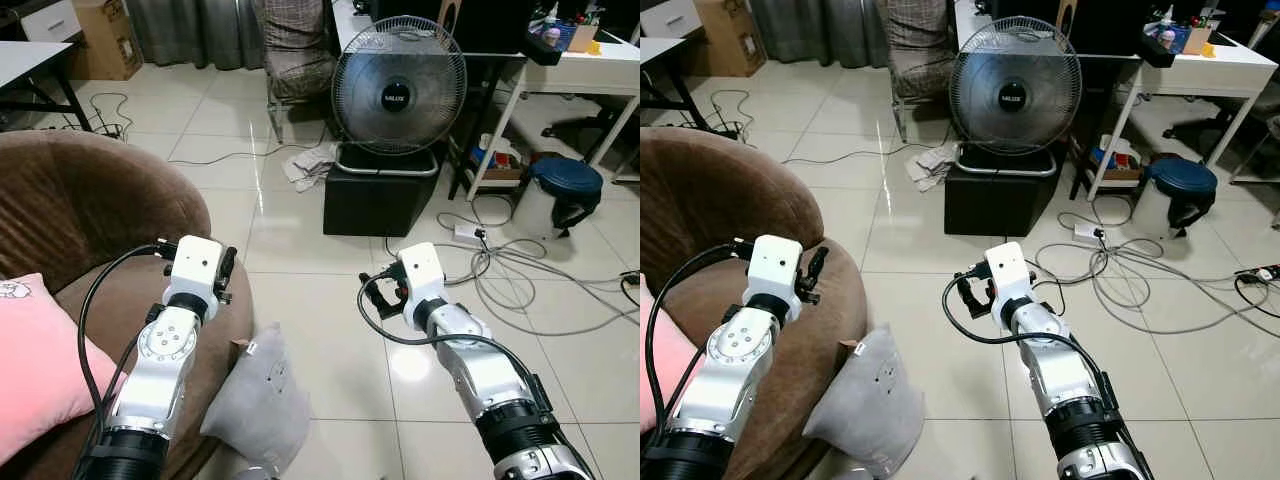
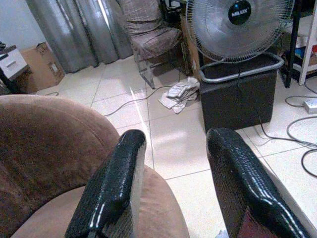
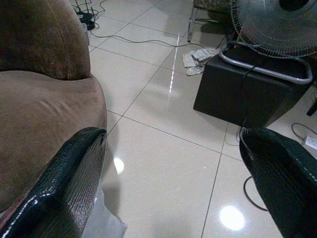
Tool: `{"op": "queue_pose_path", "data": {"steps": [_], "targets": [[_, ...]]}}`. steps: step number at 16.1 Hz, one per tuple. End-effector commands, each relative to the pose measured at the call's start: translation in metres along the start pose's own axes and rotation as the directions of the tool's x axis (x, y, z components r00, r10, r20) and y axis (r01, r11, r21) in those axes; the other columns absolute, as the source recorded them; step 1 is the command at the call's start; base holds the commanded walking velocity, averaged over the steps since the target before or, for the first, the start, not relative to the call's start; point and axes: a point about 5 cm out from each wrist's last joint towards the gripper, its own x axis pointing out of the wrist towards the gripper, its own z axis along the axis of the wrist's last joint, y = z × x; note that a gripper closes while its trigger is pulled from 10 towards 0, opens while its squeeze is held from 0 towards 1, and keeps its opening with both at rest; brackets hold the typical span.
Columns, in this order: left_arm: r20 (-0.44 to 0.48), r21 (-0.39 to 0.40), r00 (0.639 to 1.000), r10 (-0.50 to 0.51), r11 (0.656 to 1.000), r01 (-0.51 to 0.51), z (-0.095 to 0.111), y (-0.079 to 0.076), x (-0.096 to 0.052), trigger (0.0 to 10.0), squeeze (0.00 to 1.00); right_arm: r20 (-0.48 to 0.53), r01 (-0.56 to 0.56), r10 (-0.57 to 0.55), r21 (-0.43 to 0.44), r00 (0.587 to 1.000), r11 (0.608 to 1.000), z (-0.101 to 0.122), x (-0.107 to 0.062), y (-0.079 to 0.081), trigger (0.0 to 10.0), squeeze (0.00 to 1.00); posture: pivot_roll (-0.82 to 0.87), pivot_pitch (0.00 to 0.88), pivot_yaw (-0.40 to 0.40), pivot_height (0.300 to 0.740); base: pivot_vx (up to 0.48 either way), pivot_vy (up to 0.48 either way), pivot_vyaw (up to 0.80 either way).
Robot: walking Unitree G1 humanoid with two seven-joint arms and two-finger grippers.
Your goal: Move the pillow to the sofa from floor
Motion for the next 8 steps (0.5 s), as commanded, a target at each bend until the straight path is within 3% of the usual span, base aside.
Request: {"op": "queue_pose_path", "data": {"steps": [1,8], "targets": [[-0.019,0.006,1.000,-0.022,1.000,0.022,-0.0032,-0.0043,-0.0005,10.0,0.00,0.016,0.014,-0.015,0.009,1.000,1.000,0.0044,-0.0012,-0.0044,10.0,0.00,0.08,0.000,0.008,0.704,0.000,0.000,0.00],[-0.022,0.009,0.999,-0.026,1.000,0.026,-0.0042,-0.0049,-0.0015,10.0,0.00,0.018,0.006,-0.006,0.008,1.000,1.000,0.0045,-0.0014,-0.0025,10.0,0.00,0.08,0.000,0.006,0.700,0.000,0.000,0.00]]}}
